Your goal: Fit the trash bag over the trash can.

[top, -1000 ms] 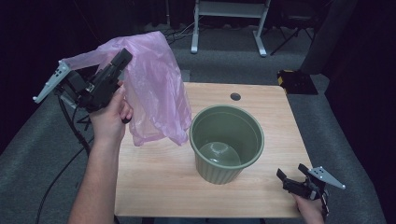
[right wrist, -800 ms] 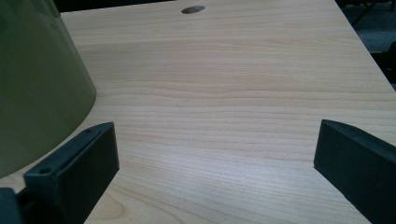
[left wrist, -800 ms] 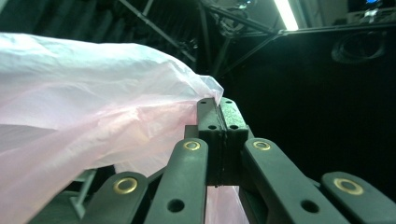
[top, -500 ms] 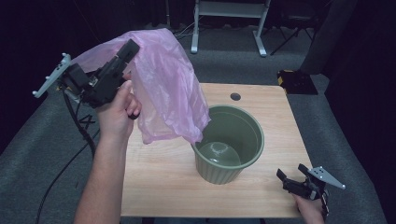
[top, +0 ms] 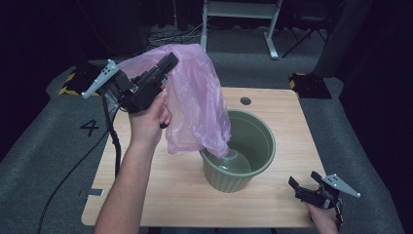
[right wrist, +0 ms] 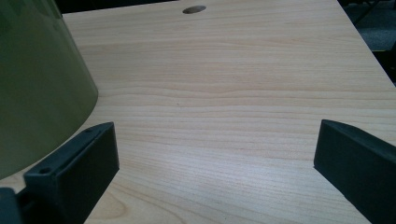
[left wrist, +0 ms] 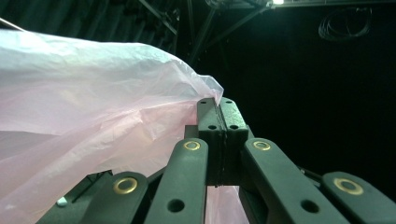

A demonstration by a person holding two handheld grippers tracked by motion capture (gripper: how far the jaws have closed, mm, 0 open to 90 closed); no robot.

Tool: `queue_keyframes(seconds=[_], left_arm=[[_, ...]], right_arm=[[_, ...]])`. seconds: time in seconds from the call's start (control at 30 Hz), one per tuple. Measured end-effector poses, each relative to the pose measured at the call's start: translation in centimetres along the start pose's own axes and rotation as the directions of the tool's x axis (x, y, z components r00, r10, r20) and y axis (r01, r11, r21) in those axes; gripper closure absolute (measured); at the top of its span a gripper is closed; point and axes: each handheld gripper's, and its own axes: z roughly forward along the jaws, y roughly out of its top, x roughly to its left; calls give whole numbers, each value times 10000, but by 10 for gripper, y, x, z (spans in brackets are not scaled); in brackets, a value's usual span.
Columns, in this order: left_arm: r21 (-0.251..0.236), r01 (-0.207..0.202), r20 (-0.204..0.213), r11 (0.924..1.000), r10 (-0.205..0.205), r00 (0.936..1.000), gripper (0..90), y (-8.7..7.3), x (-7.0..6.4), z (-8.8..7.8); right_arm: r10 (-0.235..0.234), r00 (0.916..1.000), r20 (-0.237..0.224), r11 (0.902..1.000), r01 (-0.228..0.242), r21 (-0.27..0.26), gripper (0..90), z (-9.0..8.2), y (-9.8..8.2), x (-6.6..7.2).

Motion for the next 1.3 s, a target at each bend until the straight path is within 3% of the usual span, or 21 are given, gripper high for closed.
queue_keyframes(seconds=[0.4, 0.93, 1.13, 1.2, 1.23, 1.27, 1.3], left_arm=[[673, -141, 76, 9976, 136, 9999, 898, -24, -2, 22], [1452, -545, 156, 9879, 528, 9985, 897, -68, -6, 67], [1843, -949, 170, 9783, 934, 9955, 897, -88, -7, 81], [2082, -1199, 196, 9707, 1184, 9928, 897, -96, -8, 85], [2082, -1199, 196, 9707, 1184, 9928, 896, -96, -8, 85], [2302, -1441, 207, 9624, 1432, 9895, 896, -102, -9, 86], [2302, -1441, 207, 9624, 1432, 9895, 896, -102, -9, 86]], right_arm=[[-4, 10000, -18, 10000, 4, -14, 1, 0, 0, 0], [65, 9998, -163, 10000, -66, -52, 1, -1, 0, -1], [61, 9998, -209, 10000, -63, -70, 1, -1, 0, -1], [60, 9997, -217, 10000, -62, -71, 1, -1, 0, -1], [58, 9997, -219, 10000, -60, -73, 1, -1, 0, -1], [73, 9997, -224, 9999, -75, -80, 1, -2, 0, -1], [73, 9997, -224, 9999, -75, -80, 1, -2, 0, -1]])
